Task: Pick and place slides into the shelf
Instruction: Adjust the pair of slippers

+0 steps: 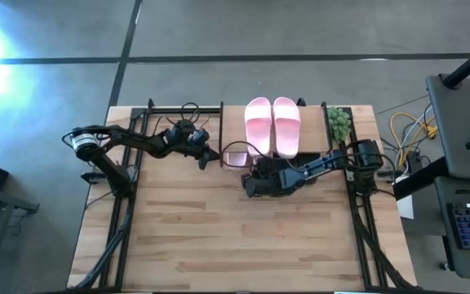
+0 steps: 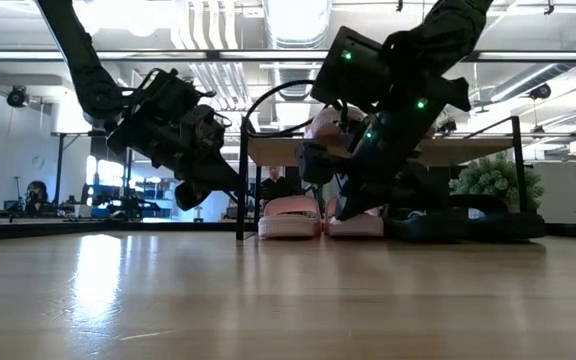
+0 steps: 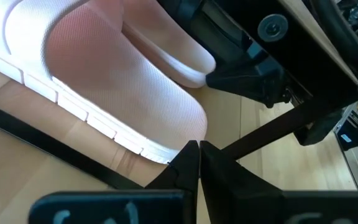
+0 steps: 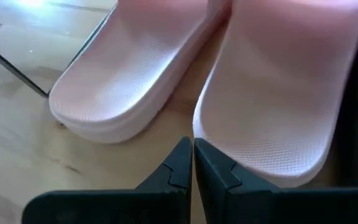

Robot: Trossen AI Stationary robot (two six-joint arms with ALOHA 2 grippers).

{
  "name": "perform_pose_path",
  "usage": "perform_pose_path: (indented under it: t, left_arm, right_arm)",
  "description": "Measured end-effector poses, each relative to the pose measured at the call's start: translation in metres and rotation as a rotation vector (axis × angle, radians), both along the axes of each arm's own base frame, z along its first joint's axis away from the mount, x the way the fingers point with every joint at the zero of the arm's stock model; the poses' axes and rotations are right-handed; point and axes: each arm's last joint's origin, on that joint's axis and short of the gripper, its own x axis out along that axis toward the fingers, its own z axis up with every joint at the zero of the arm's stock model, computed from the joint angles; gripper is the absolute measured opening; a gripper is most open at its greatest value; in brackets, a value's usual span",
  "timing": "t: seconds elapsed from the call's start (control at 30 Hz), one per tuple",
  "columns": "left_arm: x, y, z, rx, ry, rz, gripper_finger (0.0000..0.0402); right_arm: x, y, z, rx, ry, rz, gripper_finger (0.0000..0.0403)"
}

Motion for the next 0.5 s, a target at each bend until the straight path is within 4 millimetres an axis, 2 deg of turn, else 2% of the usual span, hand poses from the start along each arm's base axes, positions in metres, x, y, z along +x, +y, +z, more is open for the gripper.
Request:
perform_pose_path:
  t: [0.17,0.27,0.5]
  left_arm:
    - [0.000,0.000,0.000,-0.001,0.000,0.000,0.0000]
    - [0.000,0.000,0.000,-0.001,0.000,0.000,0.0000]
    - [0.000,0.000,0.001,0.007,-0.011,0.001,0.0000]
  right_arm:
    - [0.006,-0.001,0.005,-0.011,-0.016,0.022,0.0013]
    - [0.012,0.003,0.011,0.047,-0.037,0.074,0.0013]
    - [0.019,0.050,0.037,0.081,-0.071,0.251,0.0013]
